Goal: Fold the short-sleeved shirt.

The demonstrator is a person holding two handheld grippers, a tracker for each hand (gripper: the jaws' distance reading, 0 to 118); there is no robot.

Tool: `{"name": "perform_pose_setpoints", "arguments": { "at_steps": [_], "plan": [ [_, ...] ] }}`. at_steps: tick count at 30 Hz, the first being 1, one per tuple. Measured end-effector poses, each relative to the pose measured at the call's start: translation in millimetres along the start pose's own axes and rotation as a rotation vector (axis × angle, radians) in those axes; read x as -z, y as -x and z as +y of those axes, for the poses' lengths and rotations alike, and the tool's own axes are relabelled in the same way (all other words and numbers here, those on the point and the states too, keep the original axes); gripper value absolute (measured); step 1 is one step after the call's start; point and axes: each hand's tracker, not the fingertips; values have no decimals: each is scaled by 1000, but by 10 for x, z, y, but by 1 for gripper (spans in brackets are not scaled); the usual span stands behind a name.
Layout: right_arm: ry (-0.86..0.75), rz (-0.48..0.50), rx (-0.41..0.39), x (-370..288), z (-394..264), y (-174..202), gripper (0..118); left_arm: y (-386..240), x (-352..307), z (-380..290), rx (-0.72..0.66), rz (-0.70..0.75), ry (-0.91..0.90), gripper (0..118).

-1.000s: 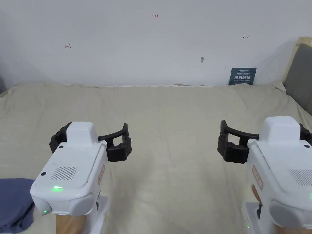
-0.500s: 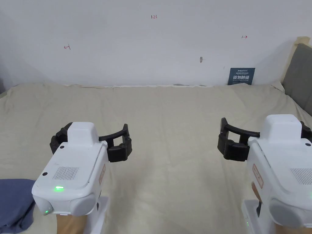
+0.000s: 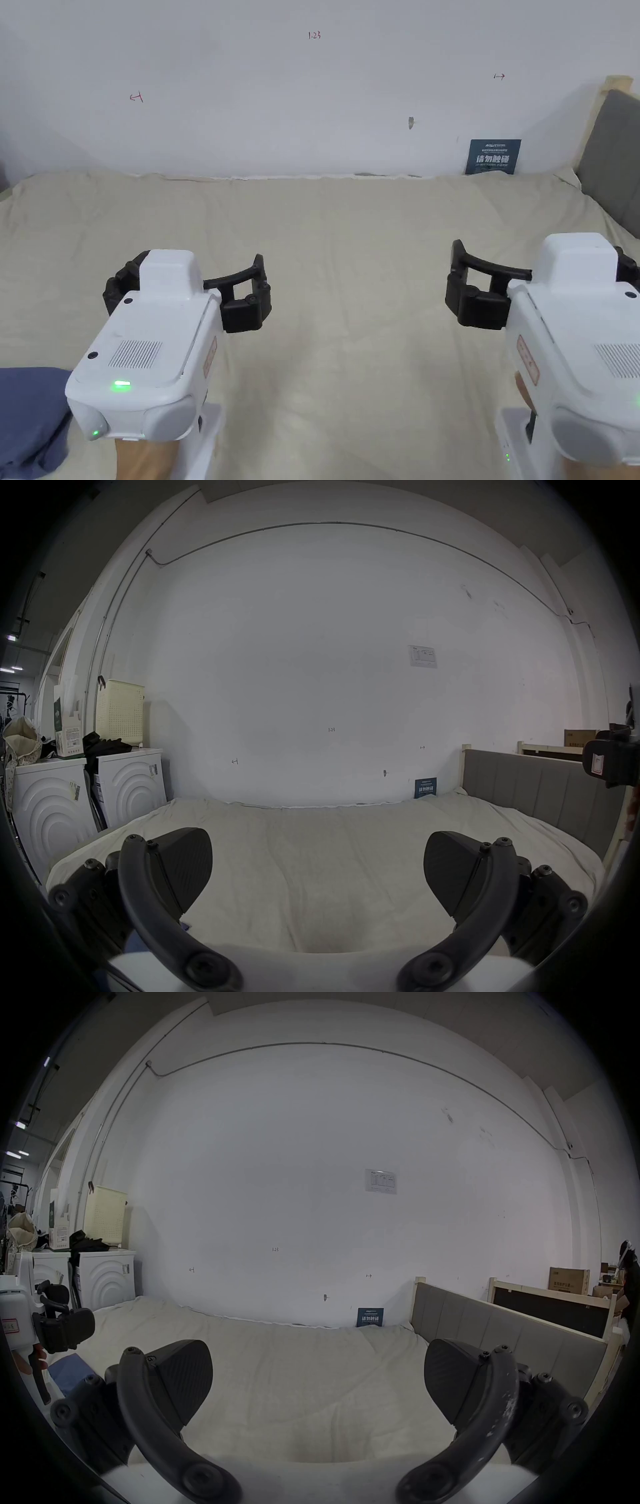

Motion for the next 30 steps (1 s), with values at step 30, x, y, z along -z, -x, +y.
{"name": "perform_pose_setpoints", "arguments": {
  "at_steps": [30],
  "plan": [
    [244,-66,135,141,97,13,118,20,17,14,-7,-8,7,118]
  ]
}}
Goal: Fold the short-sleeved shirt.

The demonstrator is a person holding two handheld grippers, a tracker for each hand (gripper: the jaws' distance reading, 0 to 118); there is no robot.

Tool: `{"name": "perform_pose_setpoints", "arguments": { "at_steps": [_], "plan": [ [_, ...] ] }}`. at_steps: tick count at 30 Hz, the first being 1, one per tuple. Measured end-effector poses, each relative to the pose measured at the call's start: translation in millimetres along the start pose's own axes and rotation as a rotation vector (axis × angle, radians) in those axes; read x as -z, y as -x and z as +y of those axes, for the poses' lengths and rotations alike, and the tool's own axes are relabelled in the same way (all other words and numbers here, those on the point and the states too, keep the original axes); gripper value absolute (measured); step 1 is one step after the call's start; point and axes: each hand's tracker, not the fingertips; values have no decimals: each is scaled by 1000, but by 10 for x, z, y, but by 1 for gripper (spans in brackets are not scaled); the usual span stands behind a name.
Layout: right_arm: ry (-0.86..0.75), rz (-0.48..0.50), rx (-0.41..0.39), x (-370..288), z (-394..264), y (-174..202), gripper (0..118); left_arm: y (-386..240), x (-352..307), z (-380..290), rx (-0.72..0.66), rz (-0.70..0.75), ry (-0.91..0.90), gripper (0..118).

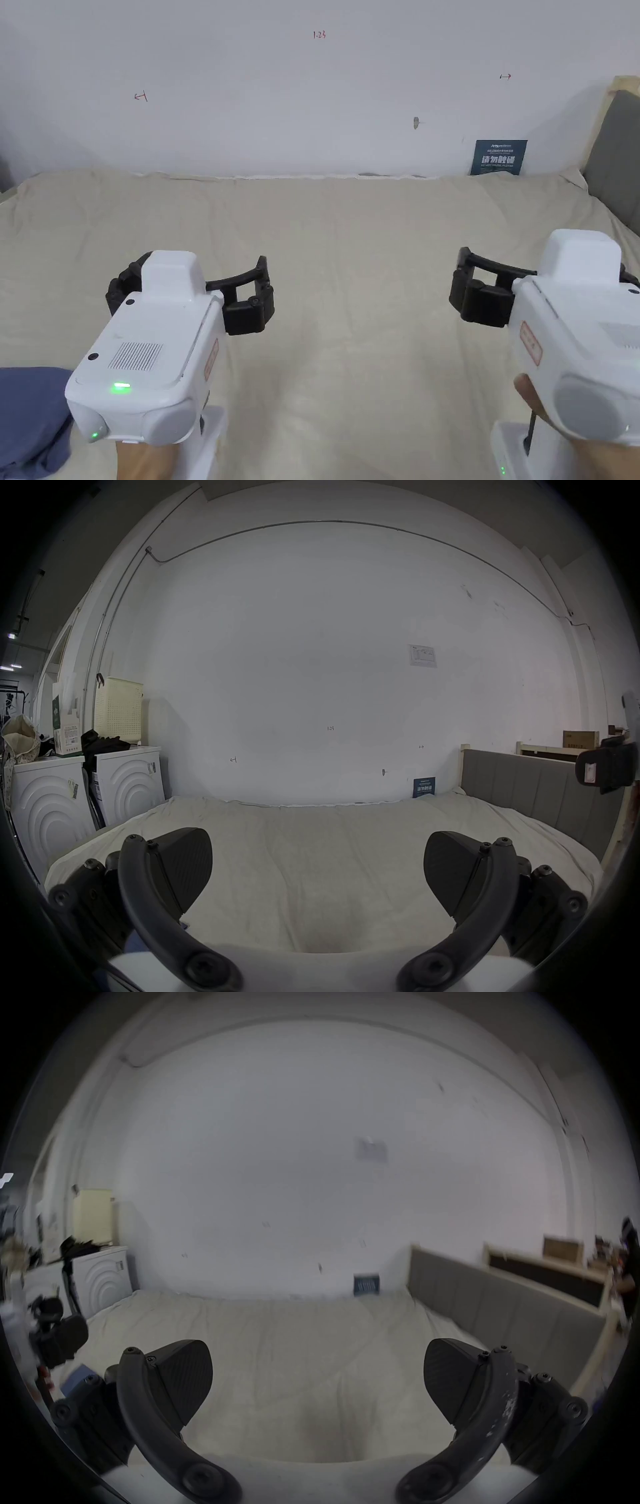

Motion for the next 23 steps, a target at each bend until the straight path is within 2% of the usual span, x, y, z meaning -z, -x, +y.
{"name": "perform_pose_setpoints", "arguments": {
  "at_steps": [2,4,7,12,15,18,23],
  "plan": [
    [143,-56,59,32,94,21,118,10,-1,7,-3,-1,0,118],
    [267,-127,78,57,184,43,118,25,0,4,-4,1,-2,118],
    [347,-124,93,106,252,46,118,42,3,20,-9,2,-3,118],
    [309,-93,110,99,226,63,118,59,6,35,-16,3,-7,118],
    [291,-115,75,105,208,96,118,70,5,41,-15,3,-8,118],
    [271,-97,66,123,181,82,118,80,8,47,-14,5,-10,118],
    [297,-67,98,167,194,72,118,90,7,47,-20,5,-12,118]
  ]
}}
